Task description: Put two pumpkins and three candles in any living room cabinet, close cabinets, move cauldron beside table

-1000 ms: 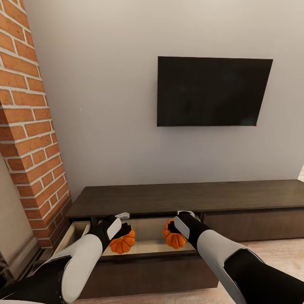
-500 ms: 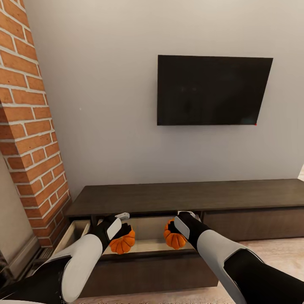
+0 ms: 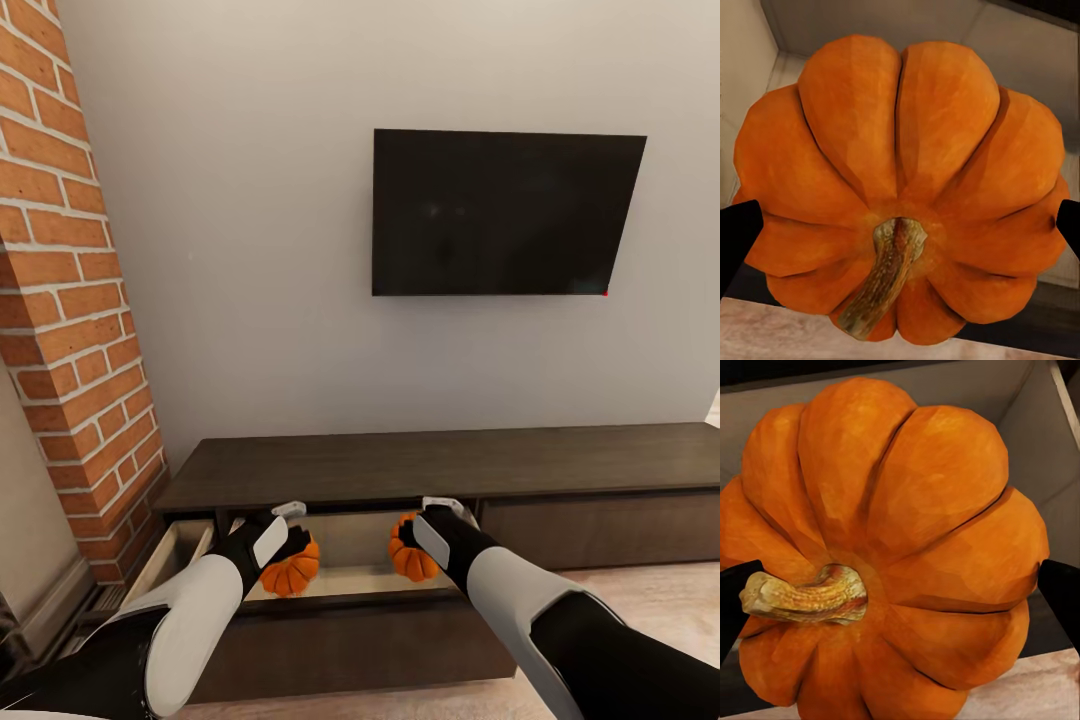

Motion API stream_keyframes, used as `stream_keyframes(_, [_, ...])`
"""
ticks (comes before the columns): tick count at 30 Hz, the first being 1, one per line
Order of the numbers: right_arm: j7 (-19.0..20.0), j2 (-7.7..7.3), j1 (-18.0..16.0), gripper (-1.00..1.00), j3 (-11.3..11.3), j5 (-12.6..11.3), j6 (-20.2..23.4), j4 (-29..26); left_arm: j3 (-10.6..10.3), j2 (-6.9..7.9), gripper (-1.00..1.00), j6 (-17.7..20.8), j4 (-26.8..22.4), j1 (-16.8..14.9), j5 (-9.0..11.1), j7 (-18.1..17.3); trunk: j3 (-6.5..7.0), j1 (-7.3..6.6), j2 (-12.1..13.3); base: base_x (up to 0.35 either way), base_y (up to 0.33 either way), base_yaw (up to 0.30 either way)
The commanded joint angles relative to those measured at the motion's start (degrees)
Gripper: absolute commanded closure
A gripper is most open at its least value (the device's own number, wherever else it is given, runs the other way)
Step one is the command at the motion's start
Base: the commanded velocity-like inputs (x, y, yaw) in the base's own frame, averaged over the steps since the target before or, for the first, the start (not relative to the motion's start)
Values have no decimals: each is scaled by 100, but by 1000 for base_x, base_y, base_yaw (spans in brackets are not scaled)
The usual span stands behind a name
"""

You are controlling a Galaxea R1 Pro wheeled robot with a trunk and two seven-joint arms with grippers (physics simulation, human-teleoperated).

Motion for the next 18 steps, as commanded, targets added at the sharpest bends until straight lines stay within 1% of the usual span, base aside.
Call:
stream_keyframes(1, [-30, -1, 2, 100, 50, -45, 0, 6, 3, -2, 100, -3, -12, 0, 64, 41, -6, -1, -3, 0, 0, 0])
stream_keyframes(13, [-25, 1, 12, 100, 48, -41, -67, 67, 3, 13, 100, -75, -12, 0, 65, 41, -6, -1, -3, 0, 0, 0])
stream_keyframes(16, [-23, -4, 12, 100, 47, -41, -111, 83, 3, 8, 100, -119, -12, 0, 155, 41, -6, -1, -3, 0, 0, 0])
stream_keyframes(18, [-22, -5, 12, 100, 47, -41, -166, 90, 1, 7, 100, -184, -12, 0, 264, 41, -6, -1, -3, 0, 0, 0])
